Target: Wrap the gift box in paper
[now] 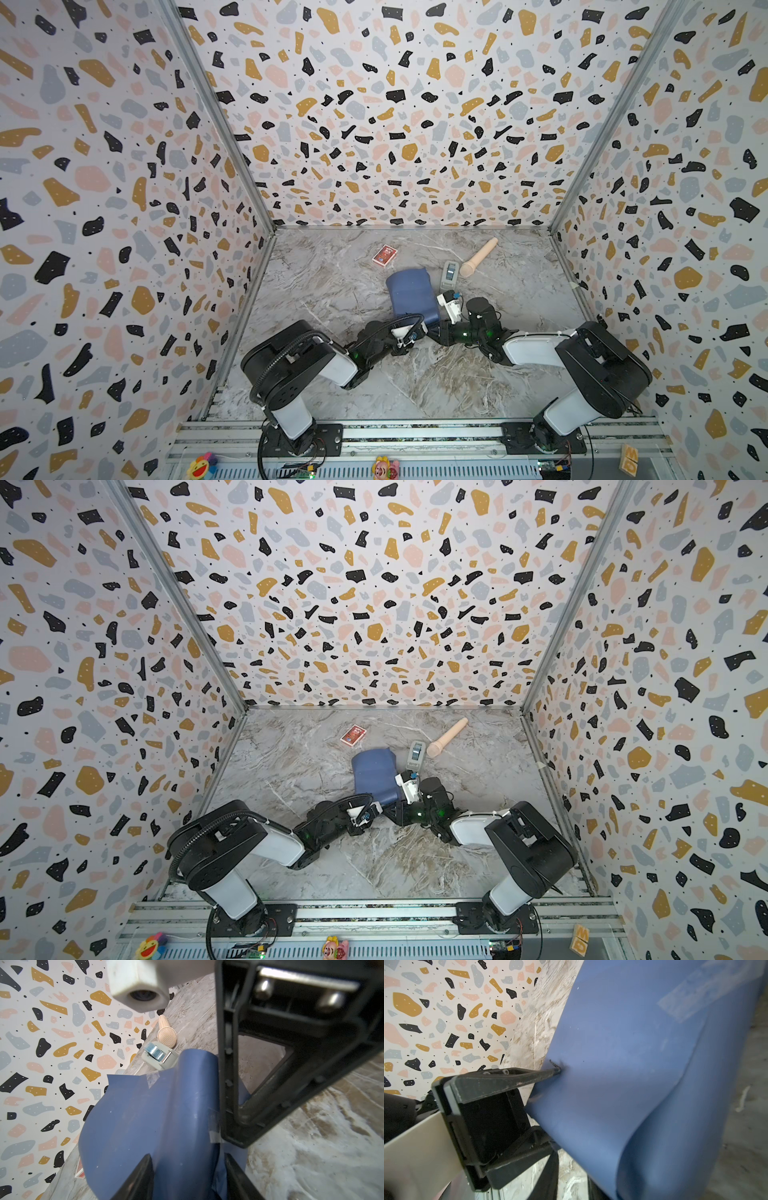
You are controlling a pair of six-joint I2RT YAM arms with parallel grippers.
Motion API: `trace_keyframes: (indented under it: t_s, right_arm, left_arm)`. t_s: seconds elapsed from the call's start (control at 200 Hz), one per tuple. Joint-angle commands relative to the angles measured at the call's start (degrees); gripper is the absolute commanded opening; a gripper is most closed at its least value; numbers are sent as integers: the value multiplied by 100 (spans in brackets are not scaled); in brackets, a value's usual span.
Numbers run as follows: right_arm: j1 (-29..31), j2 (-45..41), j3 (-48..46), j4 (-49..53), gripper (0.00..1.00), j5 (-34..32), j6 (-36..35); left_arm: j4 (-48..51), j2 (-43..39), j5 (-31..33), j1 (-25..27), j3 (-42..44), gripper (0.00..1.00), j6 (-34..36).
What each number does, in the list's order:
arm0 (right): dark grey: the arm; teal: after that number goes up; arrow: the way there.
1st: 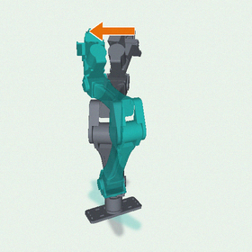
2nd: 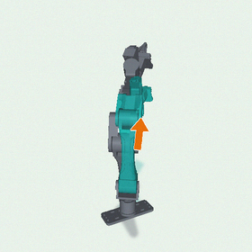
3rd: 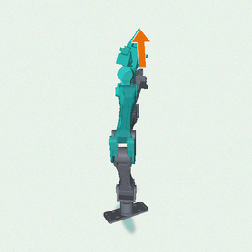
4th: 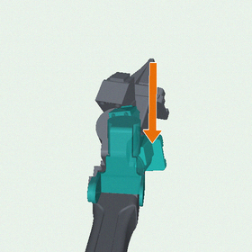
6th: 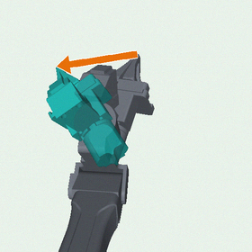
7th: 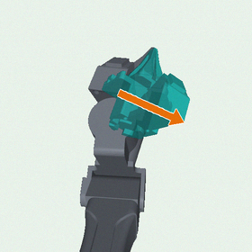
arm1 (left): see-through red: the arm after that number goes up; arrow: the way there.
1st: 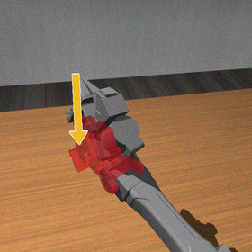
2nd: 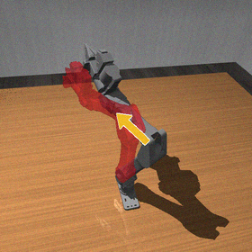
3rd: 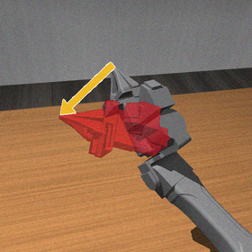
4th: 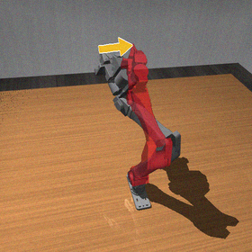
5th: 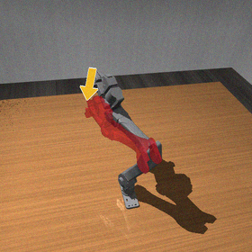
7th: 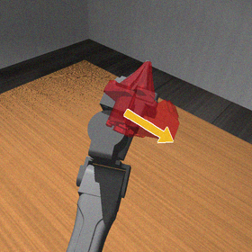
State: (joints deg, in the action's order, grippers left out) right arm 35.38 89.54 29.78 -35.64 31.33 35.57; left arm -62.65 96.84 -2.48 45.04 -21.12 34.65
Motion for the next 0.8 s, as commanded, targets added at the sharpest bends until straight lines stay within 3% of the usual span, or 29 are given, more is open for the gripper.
trace_keyframes:
  t_s: [0.0, 0.551, 0.796]
  right_arm:
    - [-21, -206, 82, 72, 27, -288, 40]
    - [-10, -987, -300, 646, 35, -597, -163]
    - [350, -672, -413, 109, 8, -685, -84]
  left_arm:
    - [1014, 213, -236, -4, 122, 52, -249]
    - [1008, 195, -235, -12, 128, 51, -274]
    - [1005, 170, -227, -12, 145, 51, -275]
